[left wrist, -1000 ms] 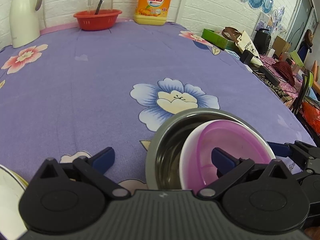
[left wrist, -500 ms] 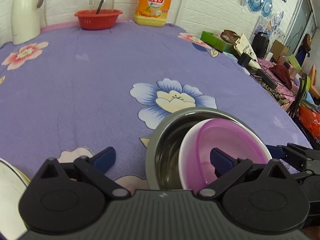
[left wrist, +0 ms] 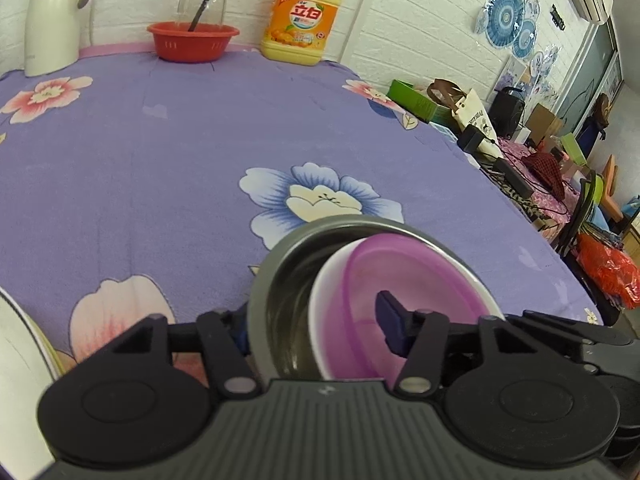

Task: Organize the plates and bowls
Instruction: 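Grip the nested bowl rims with the left tool and lift them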

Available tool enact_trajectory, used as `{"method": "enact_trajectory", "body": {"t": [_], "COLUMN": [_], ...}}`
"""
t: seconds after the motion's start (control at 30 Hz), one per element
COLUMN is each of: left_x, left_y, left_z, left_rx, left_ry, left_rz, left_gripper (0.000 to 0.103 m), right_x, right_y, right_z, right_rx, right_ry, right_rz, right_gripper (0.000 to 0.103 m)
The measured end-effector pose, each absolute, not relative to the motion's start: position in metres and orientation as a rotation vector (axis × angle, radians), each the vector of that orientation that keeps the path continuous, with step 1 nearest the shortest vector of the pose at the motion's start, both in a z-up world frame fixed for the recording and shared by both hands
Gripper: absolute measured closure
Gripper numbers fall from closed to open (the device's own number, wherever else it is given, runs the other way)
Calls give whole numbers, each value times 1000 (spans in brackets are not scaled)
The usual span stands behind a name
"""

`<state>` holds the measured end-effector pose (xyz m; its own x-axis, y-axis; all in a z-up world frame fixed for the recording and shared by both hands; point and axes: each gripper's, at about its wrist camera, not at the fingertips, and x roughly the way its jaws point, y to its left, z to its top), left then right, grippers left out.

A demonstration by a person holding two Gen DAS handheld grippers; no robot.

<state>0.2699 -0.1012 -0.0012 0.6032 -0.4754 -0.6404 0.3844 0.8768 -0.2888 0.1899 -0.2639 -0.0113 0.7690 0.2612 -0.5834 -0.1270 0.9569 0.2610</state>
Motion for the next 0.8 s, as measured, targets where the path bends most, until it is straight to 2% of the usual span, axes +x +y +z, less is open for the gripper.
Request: {"method": "enact_trajectory", "body": {"t": [0.07,0.13,0.57,0.8], "left_x": [269,266,252,246], "left_y": [-104,-106,-125,-106], "left_z": [1,3,37,40], "left_rx": [-131,-141,-194,-237], "left_ry": [784,782,687,671], "left_rz": [-491,-499,-561,-548], "left_gripper": [51,59,60,58], "right_x": [191,190,169,167], "right_y": [-264,-267,-283,-273], "right_z": [-11,-10,25,32], "right_rx": [223,257,232,206], "right_ry": [667,681,592,590], "right_rz": [210,212,142,151], "right_gripper": [20,19,17,15]}}
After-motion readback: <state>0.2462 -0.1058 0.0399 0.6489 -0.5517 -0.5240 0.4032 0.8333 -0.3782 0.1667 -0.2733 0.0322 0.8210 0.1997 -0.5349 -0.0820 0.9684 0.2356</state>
